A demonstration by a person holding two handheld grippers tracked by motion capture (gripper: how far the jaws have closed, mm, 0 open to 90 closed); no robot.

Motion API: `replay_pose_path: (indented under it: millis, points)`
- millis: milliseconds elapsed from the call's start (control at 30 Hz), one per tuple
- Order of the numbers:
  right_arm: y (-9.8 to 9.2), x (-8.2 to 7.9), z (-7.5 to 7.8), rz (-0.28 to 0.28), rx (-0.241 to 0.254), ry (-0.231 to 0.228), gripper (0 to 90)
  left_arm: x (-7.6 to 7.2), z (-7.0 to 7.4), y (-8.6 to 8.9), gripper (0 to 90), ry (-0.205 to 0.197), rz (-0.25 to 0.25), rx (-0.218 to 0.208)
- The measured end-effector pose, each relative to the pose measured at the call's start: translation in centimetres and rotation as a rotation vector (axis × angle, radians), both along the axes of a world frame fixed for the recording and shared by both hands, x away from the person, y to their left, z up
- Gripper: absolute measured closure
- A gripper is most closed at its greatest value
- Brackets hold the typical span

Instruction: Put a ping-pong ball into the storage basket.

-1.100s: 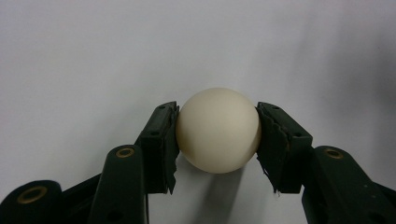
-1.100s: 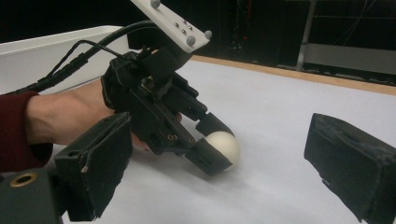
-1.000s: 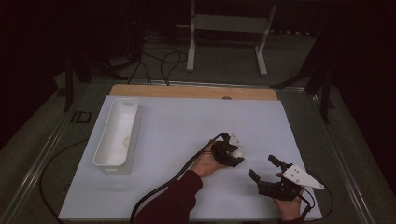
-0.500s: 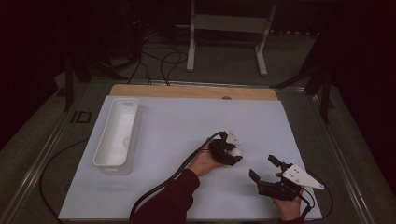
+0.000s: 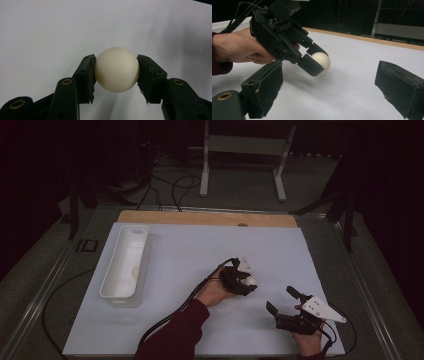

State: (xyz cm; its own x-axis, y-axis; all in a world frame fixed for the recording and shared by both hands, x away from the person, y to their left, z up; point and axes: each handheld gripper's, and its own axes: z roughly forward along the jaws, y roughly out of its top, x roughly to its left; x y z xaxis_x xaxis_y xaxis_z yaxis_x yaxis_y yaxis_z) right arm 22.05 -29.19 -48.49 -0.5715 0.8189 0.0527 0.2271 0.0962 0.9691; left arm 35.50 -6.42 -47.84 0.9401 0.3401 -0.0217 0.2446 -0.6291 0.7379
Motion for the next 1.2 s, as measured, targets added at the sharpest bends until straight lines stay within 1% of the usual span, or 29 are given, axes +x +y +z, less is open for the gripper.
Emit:
replay_pose_path:
  millis: [367, 400, 533, 833, 967, 1200]
  points:
    - [0.0, 0.0, 0.0, 0.002, 0.000, 0.000, 7.4, -0.1, 0.8, 0.9, 51.2, -0.010, -0.004, -0.002]
    - [0.0, 0.0, 0.0, 0.002, 0.000, 0.000, 7.3, -0.2, 0.9, 0.9, 51.2, -0.008, -0.001, -0.010]
    - [0.1, 0.0, 0.0, 0.003, 0.000, 0.001, 7.4, -0.3, 1.2, 1.2, 51.3, -0.011, -0.005, -0.016]
    - [0.0, 0.1, 0.0, 0.002, -0.001, 0.002, 7.4, -0.4, 1.7, 1.7, 51.3, -0.017, -0.014, -0.013]
    - [0.0, 0.1, 0.0, 0.002, -0.002, 0.002, 7.4, -0.4, 2.0, 2.1, 51.3, -0.025, -0.024, -0.004]
    - [0.0, 0.1, 0.0, 0.001, -0.002, 0.001, 7.4, -0.5, 2.4, 2.8, 51.3, -0.026, -0.022, -0.020]
